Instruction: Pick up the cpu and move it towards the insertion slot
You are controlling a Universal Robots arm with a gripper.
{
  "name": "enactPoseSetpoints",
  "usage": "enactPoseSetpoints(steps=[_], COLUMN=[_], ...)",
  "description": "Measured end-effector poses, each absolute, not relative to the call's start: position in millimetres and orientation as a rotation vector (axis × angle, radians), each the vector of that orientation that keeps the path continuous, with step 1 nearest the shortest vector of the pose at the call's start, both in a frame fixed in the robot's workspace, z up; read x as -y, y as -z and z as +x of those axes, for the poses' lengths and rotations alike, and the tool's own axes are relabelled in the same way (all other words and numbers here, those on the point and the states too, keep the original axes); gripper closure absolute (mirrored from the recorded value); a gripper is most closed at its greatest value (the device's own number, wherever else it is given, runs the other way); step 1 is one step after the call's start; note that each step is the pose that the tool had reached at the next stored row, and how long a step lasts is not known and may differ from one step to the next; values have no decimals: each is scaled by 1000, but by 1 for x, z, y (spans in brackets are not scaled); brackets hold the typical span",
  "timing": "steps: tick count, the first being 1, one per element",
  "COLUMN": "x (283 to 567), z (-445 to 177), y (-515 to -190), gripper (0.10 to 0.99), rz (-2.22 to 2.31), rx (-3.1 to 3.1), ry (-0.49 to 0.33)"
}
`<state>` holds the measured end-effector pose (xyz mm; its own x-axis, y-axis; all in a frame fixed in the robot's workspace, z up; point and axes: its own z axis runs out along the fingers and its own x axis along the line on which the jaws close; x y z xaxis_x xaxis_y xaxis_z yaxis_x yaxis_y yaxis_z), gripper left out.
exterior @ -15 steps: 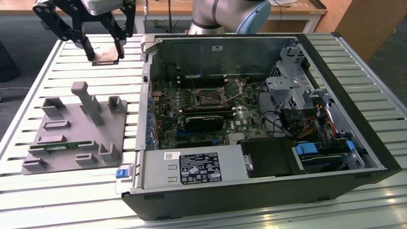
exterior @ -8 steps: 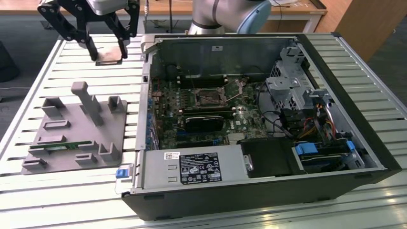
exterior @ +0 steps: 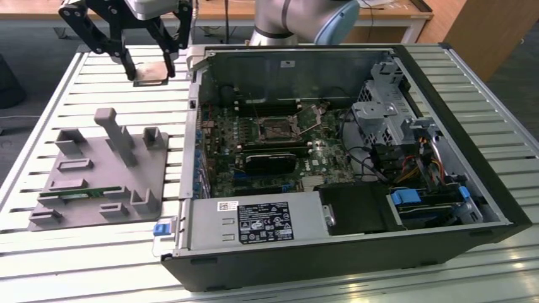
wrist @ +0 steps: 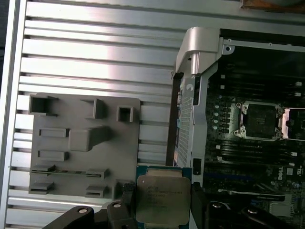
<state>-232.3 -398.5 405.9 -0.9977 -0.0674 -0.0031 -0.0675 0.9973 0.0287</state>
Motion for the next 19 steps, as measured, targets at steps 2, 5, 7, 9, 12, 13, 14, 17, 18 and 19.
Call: enactPoseSetpoints(steps=[2,5,7,9,12,13,14,17,18,19], x=[398,398,398,398,398,398,398,398,398,398], z=[-230,-228,-226,-224,-221,-221,-220,-217,-216,-215], y=[-406,-406,-406,-406,-406,-406,-406,-406,-406,-406], gripper=[537,537,537,537,537,537,537,537,537,537], rz=[-106,-106,-106,-106,-106,-106,-106,-106,-106,-106], rx=[-3137,-3137,-3137,-3137,-3137,-3137,-3137,-3137,-3137,-3137], ry=[-45,-45,-45,-45,-45,-45,-45,-45,-45,-45])
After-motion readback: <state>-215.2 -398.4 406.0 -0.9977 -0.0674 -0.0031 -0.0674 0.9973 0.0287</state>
